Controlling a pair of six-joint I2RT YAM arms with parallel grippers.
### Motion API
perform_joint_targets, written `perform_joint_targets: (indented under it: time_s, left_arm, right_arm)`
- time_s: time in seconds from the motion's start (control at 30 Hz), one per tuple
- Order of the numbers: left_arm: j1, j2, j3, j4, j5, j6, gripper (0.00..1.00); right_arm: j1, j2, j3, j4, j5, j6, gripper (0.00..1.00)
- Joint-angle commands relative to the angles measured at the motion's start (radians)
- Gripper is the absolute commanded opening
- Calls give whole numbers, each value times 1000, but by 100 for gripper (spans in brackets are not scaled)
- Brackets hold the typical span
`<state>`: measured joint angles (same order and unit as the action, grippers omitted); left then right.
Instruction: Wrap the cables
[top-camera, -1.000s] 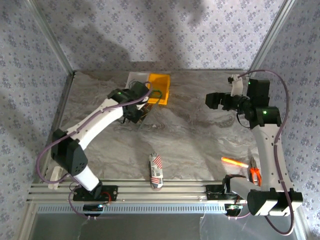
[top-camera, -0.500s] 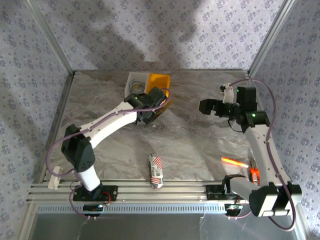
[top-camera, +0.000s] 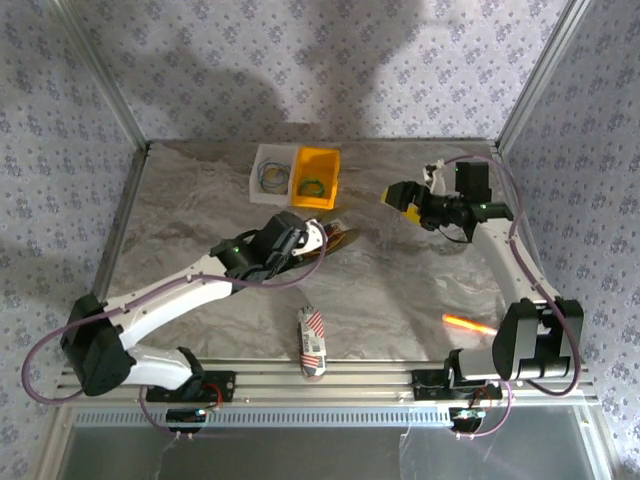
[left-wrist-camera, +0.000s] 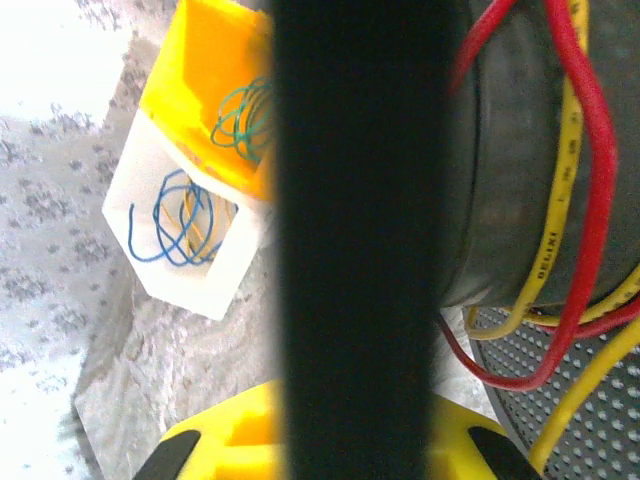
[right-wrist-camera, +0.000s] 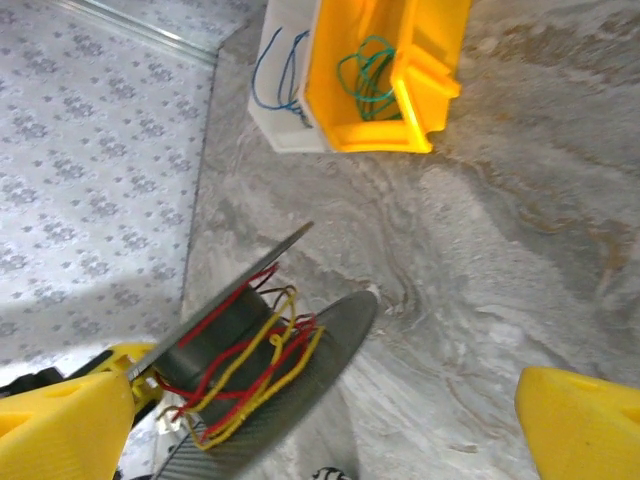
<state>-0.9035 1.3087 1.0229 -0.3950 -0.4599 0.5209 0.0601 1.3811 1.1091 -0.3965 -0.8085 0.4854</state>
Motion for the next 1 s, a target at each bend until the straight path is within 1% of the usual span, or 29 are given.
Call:
perform_joint_targets:
  time_s: [0.0,0.27,0.53,0.67,0.83,0.97]
  left_arm:
    - [-12,-62,-39,244,49,108,0]
    - [-20,-55,-56,282,101,138,0]
    - [-32,-51,-66,314,128,172,0]
    - [-38,-46,-73,327,119,193,0]
    - [-38,-38,-78,331,103,210,0]
    - [-40,-21,-74,332,86,229,0]
  right_arm:
    - [51,40,56,23,-53,44,100]
    - [142,114,75,82,-46,99,96]
    - [177,161,75,132,-71,152,89]
    - [182,171,75,169,-86,188,83]
    - [185,180,69,201,-111,214,73]
    - [193,186,66,214,-126,222,68]
